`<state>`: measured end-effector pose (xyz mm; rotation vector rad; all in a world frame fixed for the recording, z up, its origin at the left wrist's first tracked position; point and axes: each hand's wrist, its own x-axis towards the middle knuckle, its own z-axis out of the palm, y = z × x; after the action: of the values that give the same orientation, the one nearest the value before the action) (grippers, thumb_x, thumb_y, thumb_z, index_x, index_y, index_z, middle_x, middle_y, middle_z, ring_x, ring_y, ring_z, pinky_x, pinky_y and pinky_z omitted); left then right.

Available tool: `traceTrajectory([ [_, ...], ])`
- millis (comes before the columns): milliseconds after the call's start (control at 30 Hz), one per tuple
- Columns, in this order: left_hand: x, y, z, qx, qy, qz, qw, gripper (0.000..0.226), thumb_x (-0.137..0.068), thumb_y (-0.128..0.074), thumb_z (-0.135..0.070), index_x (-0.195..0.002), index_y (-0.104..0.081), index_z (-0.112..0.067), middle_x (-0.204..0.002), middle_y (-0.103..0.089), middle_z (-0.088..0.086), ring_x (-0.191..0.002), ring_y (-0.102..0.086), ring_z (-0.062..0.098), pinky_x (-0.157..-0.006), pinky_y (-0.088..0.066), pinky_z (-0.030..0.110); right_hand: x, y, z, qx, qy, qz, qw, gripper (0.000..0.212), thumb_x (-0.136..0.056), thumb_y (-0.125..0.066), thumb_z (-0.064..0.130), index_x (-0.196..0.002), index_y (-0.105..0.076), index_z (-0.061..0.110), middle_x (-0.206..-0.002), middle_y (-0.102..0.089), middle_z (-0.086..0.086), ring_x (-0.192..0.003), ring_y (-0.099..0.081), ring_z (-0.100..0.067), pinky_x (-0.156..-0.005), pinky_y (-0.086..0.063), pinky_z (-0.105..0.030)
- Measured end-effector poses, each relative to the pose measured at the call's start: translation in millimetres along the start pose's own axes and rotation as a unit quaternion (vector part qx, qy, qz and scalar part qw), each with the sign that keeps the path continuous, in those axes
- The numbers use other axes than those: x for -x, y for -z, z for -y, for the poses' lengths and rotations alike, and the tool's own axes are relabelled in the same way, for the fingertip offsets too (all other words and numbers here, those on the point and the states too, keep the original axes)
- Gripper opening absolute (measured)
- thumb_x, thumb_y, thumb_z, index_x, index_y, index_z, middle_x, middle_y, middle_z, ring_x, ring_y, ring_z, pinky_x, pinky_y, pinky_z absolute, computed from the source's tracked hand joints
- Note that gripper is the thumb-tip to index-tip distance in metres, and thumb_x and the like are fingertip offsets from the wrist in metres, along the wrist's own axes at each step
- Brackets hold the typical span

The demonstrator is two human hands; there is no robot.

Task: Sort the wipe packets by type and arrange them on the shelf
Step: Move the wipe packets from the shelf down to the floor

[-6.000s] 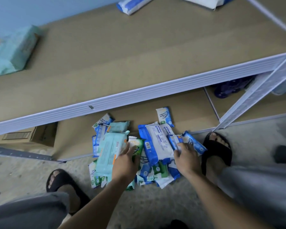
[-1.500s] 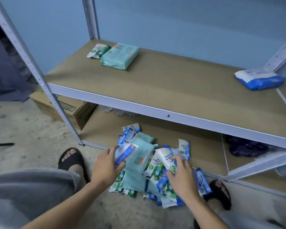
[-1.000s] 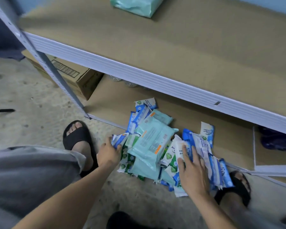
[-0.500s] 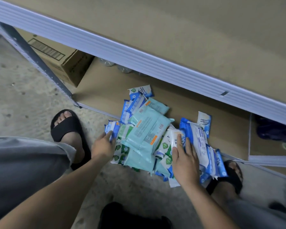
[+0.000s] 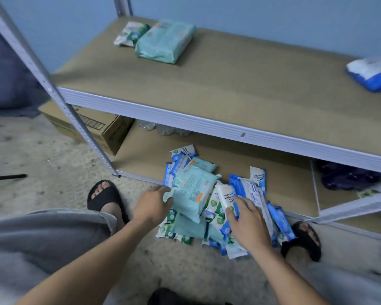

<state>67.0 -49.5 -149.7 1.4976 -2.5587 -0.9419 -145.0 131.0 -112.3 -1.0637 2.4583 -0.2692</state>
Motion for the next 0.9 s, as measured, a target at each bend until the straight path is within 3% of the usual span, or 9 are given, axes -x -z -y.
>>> traceTrajectory([
  [167,14,38,-49,-0.03,-0.091,-0.057,0.994,0.037,-0.096,-0.057,-0.042,-0.129,-0.062,-0.026,-0.135,-0.06,-0.008,-0.105,-0.063,0.019,-0.088,-0.049,0.034,19,45,15,-0.011,0.041,-0.06,0.997,0.05,-0.101,-0.043,0.048,-0.146,-0.045,0.028,-0.149,-0.042,0.008,-0.136,-0.037,-0.02,-0.11,-0.038,-0.037],
  [233,18,56,-69,-0.037,-0.132,-0.09,0.986,0.035,-0.096,-0.058,-0.042,-0.127,-0.064,-0.026,-0.132,-0.062,-0.008,-0.108,-0.063,0.02,-0.09,-0.048,0.037,26,66,21,-0.019,0.065,-0.09,0.994,0.048,-0.101,-0.043,0.048,-0.144,-0.047,0.028,-0.147,-0.043,0.01,-0.134,-0.038,-0.018,-0.109,-0.038,-0.037],
  [300,22,76,-88,-0.05,-0.176,-0.126,0.975,0.033,-0.094,-0.058,-0.042,-0.123,-0.066,-0.027,-0.125,-0.065,-0.008,-0.111,-0.061,0.022,-0.089,-0.047,0.039,31,88,28,-0.029,0.084,-0.121,0.989,0.046,-0.101,-0.044,0.048,-0.141,-0.05,0.028,-0.143,-0.045,0.012,-0.131,-0.039,-0.016,-0.106,-0.04,-0.034],
  [400,24,109,-113,-0.079,-0.229,-0.181,0.953,0.031,-0.089,-0.055,-0.042,-0.112,-0.068,-0.025,-0.108,-0.068,-0.006,-0.097,-0.063,0.024,-0.076,-0.044,0.035,35,124,37,-0.036,0.115,-0.177,0.977,0.043,-0.099,-0.047,0.047,-0.136,-0.054,0.026,-0.135,-0.049,0.013,-0.123,-0.042,-0.015,-0.101,-0.043,-0.035],
  [500,21,142,-136,-0.084,-0.27,-0.217,0.934,0.033,-0.088,-0.052,-0.041,-0.111,-0.069,-0.024,-0.107,-0.069,-0.008,-0.094,-0.064,0.024,-0.076,-0.049,0.038,31,161,41,-0.038,0.134,-0.227,0.964,0.041,-0.098,-0.049,0.045,-0.132,-0.057,0.024,-0.129,-0.054,0.009,-0.119,-0.045,-0.018,-0.098,-0.043,-0.036],
  [600,8,170,-153,-0.09,-0.28,-0.252,0.922,0.029,-0.088,-0.06,-0.036,-0.113,-0.068,-0.022,-0.112,-0.068,-0.006,-0.1,-0.063,0.023,-0.083,-0.05,0.039,20,197,38,-0.026,0.131,-0.26,0.956,0.04,-0.099,-0.05,0.043,-0.132,-0.057,0.022,-0.128,-0.055,0.004,-0.12,-0.045,-0.021,-0.099,-0.042,-0.038],
  [733,-22,197,-167,-0.134,-0.254,-0.234,0.929,0.044,-0.086,-0.053,-0.039,-0.123,-0.065,-0.021,-0.131,-0.063,-0.002,-0.116,-0.058,0.026,-0.092,-0.043,0.041,-6,236,25,-0.005,0.103,-0.27,0.957,0.043,-0.099,-0.05,0.043,-0.134,-0.056,0.02,-0.134,-0.053,-0.002,-0.123,-0.044,-0.027,-0.104,-0.039,-0.041],
  [900,-70,216,-176,-0.219,-0.186,-0.212,0.934,0.066,-0.093,-0.058,-0.043,-0.152,-0.039,-0.022,-0.161,-0.034,0.0,-0.145,-0.034,0.024,-0.111,-0.033,0.042,-52,265,-5,0.03,0.054,-0.268,0.961,0.05,-0.098,-0.052,0.042,-0.143,-0.051,0.02,-0.15,-0.044,-0.006,-0.132,-0.042,-0.034,-0.11,-0.035,-0.041],
])
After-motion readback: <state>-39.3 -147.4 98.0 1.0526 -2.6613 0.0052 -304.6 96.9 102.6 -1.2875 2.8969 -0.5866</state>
